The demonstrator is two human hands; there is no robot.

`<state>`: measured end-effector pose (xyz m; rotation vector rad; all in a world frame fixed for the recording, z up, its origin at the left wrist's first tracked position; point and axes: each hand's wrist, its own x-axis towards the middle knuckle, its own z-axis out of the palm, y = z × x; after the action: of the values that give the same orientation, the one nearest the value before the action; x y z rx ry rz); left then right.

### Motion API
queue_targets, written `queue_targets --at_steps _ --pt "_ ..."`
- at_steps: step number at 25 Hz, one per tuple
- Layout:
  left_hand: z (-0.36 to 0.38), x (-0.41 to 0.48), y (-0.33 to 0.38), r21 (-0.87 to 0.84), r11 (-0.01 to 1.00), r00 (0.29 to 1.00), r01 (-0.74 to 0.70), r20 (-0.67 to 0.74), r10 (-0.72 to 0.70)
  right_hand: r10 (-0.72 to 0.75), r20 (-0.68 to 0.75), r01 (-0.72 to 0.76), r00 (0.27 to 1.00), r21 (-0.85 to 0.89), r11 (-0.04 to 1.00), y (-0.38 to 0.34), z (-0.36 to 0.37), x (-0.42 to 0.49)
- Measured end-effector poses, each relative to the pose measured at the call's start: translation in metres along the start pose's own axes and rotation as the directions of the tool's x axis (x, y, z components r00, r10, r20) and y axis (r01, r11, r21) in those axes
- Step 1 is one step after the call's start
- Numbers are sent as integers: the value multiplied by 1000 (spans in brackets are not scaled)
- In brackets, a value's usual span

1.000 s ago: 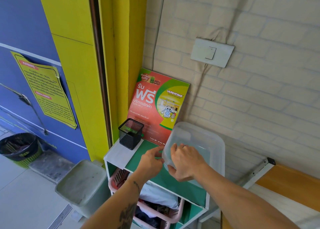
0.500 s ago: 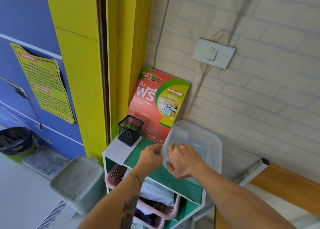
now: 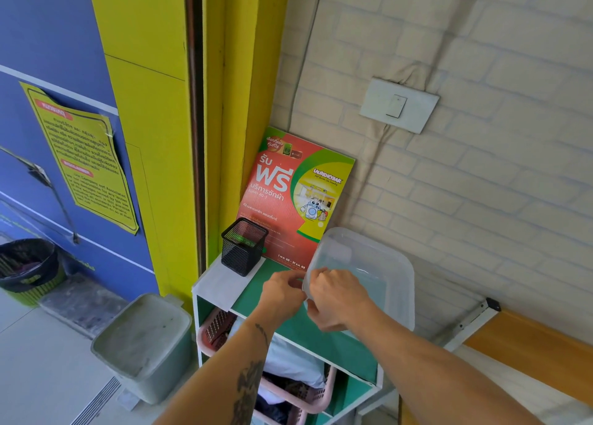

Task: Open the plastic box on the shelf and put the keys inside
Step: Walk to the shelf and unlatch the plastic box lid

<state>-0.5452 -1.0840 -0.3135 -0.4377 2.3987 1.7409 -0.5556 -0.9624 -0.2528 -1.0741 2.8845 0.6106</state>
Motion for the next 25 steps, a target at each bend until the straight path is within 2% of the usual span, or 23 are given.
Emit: queue_targets --at_steps 7,11,18,25 --pt "-1 9 -5 -12 1000 999 26 25 -26 -19 -88 20 996 17 1000 26 -17 -1" --pt "-2 11 -6 -3 1000 1000 -2 31 2 6 -59 -2 998 55 998 24 -14 -4" --pt "-6 13 -14 -14 1000 1000 -16 18 17 103 -54 -98 993 89 991 13 5 -10" --pt "-9 18 -7 -47 998 994 -48 -105 43 260 -100 -226 960 266 937 35 23 -29"
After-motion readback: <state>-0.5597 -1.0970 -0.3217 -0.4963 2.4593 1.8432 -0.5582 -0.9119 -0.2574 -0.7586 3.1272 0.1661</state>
